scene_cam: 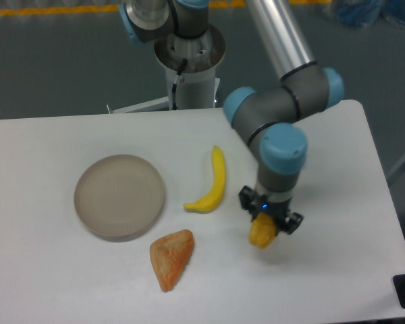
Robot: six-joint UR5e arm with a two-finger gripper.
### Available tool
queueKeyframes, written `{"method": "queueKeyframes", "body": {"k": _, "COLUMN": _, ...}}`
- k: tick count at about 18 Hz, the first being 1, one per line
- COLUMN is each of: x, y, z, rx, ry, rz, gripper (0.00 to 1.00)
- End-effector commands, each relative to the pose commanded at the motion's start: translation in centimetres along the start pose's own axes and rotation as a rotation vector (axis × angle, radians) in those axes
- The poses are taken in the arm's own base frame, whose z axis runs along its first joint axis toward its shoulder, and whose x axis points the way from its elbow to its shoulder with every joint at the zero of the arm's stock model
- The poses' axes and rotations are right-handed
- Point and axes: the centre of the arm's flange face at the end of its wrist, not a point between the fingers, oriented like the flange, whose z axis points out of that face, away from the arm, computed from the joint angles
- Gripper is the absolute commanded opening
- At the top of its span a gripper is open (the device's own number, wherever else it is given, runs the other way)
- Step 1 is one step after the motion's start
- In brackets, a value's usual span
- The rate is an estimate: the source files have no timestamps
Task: Pick up the yellow pepper from the table
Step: 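Lift the yellow pepper up off the table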
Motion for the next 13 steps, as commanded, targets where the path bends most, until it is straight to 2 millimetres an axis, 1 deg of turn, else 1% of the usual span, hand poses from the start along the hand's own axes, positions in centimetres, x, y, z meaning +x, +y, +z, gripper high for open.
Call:
{"method": "queueKeyframes", "body": {"k": 1, "x": -1.3, "y": 1.7, "z": -0.8, "rx": -0.01, "ry": 0.017, "rz": 0.003, "gripper": 0.0}}
{"method": "queueKeyframes", "body": {"k": 2, "x": -2.3, "y": 3.3, "z": -1.2, "rx": -0.019, "ry": 0.035, "rz": 0.036, "gripper": 0.0}}
{"method": "queueKeyframes", "body": {"k": 4, "x": -3.2, "y": 5.0, "z": -1.5, "rx": -0.024, "ry": 0.051, "rz": 0.092, "gripper": 0.0}}
{"method": "queueKeyframes", "body": {"k": 5, "x": -3.3, "y": 5.7, "z": -1.4, "rx": -0.03, "ry": 0.07, "rz": 0.116, "gripper": 0.0}}
{"method": "queueKeyframes", "body": {"k": 7, "x": -3.2, "y": 5.8, "z": -1.5, "rx": -0.041, "ry": 0.081, "rz": 0.128, "gripper": 0.0}}
{"method": "queueKeyframes", "body": {"k": 9, "x": -3.3, "y": 5.8, "z": -1.1, "rx": -0.042, "ry": 0.089, "rz": 0.166, "gripper": 0.0}}
{"method": "queueKeyframes", "body": {"k": 12, "x": -4.0, "y": 5.6, "z": -1.2, "rx": -0.041, "ry": 0.082, "rz": 0.193, "gripper": 0.0}}
{"method": "queueKeyframes", "body": {"k": 13, "x": -4.2, "y": 5.2, "z": -1.1, "rx": -0.04, "ry": 0.082, "rz": 0.197, "gripper": 0.0}}
